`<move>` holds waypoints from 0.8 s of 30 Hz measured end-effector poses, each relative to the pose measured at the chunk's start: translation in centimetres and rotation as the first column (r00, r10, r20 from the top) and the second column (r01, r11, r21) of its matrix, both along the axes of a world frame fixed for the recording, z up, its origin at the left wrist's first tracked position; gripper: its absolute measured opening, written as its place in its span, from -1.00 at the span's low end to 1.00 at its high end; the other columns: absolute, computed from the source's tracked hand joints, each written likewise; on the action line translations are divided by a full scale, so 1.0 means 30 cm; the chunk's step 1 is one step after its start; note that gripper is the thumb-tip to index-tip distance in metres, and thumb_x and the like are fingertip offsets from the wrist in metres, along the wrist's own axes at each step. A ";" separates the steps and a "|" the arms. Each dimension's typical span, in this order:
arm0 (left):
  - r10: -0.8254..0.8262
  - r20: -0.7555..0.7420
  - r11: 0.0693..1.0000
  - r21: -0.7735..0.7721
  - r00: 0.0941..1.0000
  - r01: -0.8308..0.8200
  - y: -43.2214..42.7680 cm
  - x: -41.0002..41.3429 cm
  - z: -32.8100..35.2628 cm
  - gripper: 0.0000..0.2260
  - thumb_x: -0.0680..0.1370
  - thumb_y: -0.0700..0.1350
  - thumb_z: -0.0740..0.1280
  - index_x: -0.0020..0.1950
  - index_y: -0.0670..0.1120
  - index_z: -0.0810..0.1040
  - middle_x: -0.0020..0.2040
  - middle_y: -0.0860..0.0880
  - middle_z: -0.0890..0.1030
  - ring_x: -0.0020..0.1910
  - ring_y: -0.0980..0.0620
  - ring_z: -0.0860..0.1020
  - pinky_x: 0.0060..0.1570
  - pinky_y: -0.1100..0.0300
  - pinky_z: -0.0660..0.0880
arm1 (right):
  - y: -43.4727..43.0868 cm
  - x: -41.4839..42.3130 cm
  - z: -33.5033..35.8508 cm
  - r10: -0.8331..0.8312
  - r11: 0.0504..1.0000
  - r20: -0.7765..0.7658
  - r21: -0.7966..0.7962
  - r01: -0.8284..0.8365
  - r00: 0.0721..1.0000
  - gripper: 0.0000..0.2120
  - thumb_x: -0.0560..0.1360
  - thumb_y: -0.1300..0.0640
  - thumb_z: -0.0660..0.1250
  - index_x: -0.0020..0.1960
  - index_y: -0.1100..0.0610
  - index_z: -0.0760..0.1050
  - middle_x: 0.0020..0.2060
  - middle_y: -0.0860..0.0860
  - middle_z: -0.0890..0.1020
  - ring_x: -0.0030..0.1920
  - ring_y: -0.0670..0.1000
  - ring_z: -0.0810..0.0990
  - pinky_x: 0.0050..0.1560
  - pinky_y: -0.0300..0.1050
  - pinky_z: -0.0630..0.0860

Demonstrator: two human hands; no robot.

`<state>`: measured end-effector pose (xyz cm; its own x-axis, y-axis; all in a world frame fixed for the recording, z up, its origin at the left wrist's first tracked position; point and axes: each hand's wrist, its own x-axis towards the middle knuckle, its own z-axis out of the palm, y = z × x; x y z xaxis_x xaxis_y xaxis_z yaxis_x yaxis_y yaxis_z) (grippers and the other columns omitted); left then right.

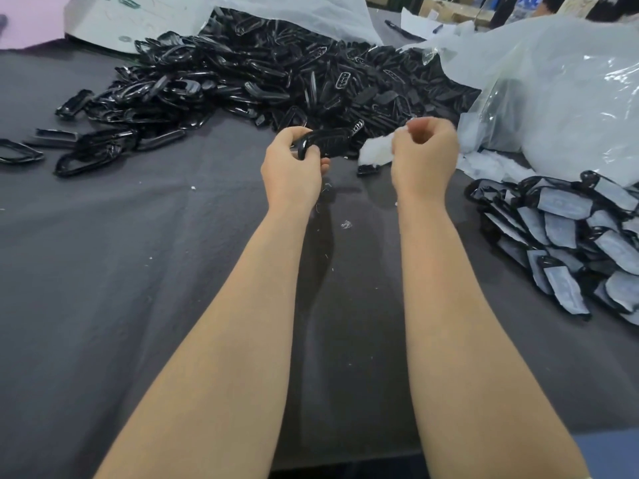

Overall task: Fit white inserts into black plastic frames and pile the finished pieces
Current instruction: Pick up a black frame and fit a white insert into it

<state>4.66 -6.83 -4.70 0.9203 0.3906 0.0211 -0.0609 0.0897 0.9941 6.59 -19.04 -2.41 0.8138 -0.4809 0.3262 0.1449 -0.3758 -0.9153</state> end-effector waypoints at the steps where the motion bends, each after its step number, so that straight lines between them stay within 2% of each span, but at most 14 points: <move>1: 0.006 0.001 1.000 -0.010 1.000 -0.006 0.000 0.000 0.000 -0.83 0.60 -0.30 0.23 0.07 -0.03 0.47 -0.17 -0.01 0.59 -0.36 0.19 0.59 -0.21 0.32 0.56 | 0.012 -0.003 -0.009 0.031 0.998 -0.022 0.053 -0.030 0.999 -0.87 0.51 0.31 0.26 -0.11 0.09 0.41 -0.17 0.01 0.55 -0.09 0.03 0.57 0.00 -0.28 0.48; 3: 0.025 0.007 0.999 -0.047 1.000 -0.025 0.000 0.001 -0.001 -0.82 0.60 -0.30 0.23 0.07 -0.03 0.47 -0.18 0.01 0.56 -0.37 0.20 0.59 -0.15 0.27 0.59 | 0.024 -0.008 -0.033 0.071 0.982 -0.071 0.178 -0.058 0.995 -0.81 0.52 0.32 0.24 -0.15 0.06 0.36 -0.21 0.02 0.55 -0.13 0.07 0.61 0.08 -0.06 0.55; 5: 0.041 0.013 0.995 -0.087 0.999 -0.039 0.001 0.001 -0.001 -0.82 0.60 -0.31 0.23 0.07 -0.03 0.47 -0.19 0.03 0.55 -0.38 0.21 0.60 -0.13 0.28 0.59 | 0.018 -0.011 -0.047 0.092 0.956 -0.101 0.287 -0.059 0.991 -0.85 0.53 0.34 0.22 -0.03 0.10 0.37 -0.24 -0.02 0.51 -0.20 0.02 0.59 0.06 -0.03 0.58; 6: 0.044 0.014 0.994 -0.101 0.999 -0.042 0.001 0.000 -0.001 -0.82 0.60 -0.31 0.23 0.08 -0.04 0.47 -0.18 0.03 0.55 -0.39 0.22 0.60 -0.14 0.30 0.59 | 0.010 -0.012 -0.052 0.084 0.958 -0.117 0.282 -0.048 0.990 -0.82 0.53 0.35 0.20 0.04 0.10 0.37 -0.23 -0.02 0.50 -0.18 0.02 0.59 0.06 -0.04 0.58; 8: 0.043 0.015 0.994 -0.100 0.999 -0.041 0.001 0.001 -0.001 -0.82 0.60 -0.30 0.23 0.09 -0.04 0.48 -0.16 0.02 0.56 -0.39 0.23 0.60 -0.13 0.30 0.59 | -0.008 -0.013 -0.059 0.046 0.991 -0.150 0.135 -0.026 0.988 -0.75 0.51 0.35 0.16 0.08 0.08 0.44 -0.19 0.01 0.52 -0.07 0.07 0.59 0.04 -0.07 0.54; 12: 0.042 0.016 0.995 -0.089 0.999 -0.040 -0.002 0.001 -0.004 -0.81 0.60 -0.30 0.23 0.08 -0.02 0.47 -0.17 0.02 0.56 -0.38 0.23 0.61 -0.09 0.26 0.60 | -0.017 -0.008 -0.069 0.000 0.984 -0.197 -0.173 -0.035 0.980 -0.77 0.51 0.25 0.21 0.09 0.18 0.59 -0.03 0.06 0.62 -0.07 -0.05 0.50 -0.13 -0.37 0.29; 14: 0.043 0.019 0.996 -0.084 0.999 -0.041 -0.002 0.000 -0.003 -0.82 0.59 -0.30 0.24 0.08 -0.02 0.47 -0.18 0.03 0.56 -0.37 0.23 0.61 -0.08 0.25 0.60 | -0.010 -0.004 -0.077 -0.004 0.957 -0.228 -0.283 -0.063 0.974 -0.78 0.51 0.20 0.26 0.11 0.21 0.57 0.06 0.11 0.61 -0.01 0.00 0.51 -0.16 -0.37 0.24; 17: 0.045 0.027 0.996 -0.076 0.999 -0.042 -0.003 -0.001 -0.004 -0.82 0.59 -0.30 0.24 0.08 -0.03 0.47 -0.18 0.04 0.55 -0.38 0.23 0.60 -0.08 0.24 0.60 | -0.002 -0.001 -0.090 -0.011 0.920 -0.255 -0.381 -0.090 0.967 -0.80 0.51 0.26 0.24 0.11 0.22 0.51 0.11 0.13 0.55 -0.07 -0.01 0.42 -0.17 -0.36 0.18; 20: 0.050 0.037 0.995 -0.091 0.998 -0.046 -0.004 -0.006 -0.003 -0.82 0.60 -0.30 0.24 0.08 -0.03 0.48 -0.17 0.03 0.54 -0.38 0.24 0.60 -0.09 0.24 0.61 | 0.004 -0.006 -0.088 0.007 0.935 -0.192 -0.347 -0.075 0.981 -0.79 0.50 0.33 0.21 0.12 0.24 0.45 0.03 0.14 0.55 -0.08 -0.01 0.41 -0.17 -0.36 0.20; 24: 0.058 0.075 0.986 -0.162 0.996 -0.045 0.000 -0.007 0.005 -0.82 0.60 -0.30 0.23 0.13 -0.08 0.48 -0.14 -0.03 0.59 -0.30 0.20 0.62 -0.15 0.32 0.57 | 0.031 -0.021 -0.068 0.142 0.977 -0.117 -0.145 -0.158 0.983 -0.69 0.47 0.33 0.24 0.21 0.22 0.41 -0.26 -0.08 0.50 -0.13 -0.06 0.47 -0.17 -0.48 0.33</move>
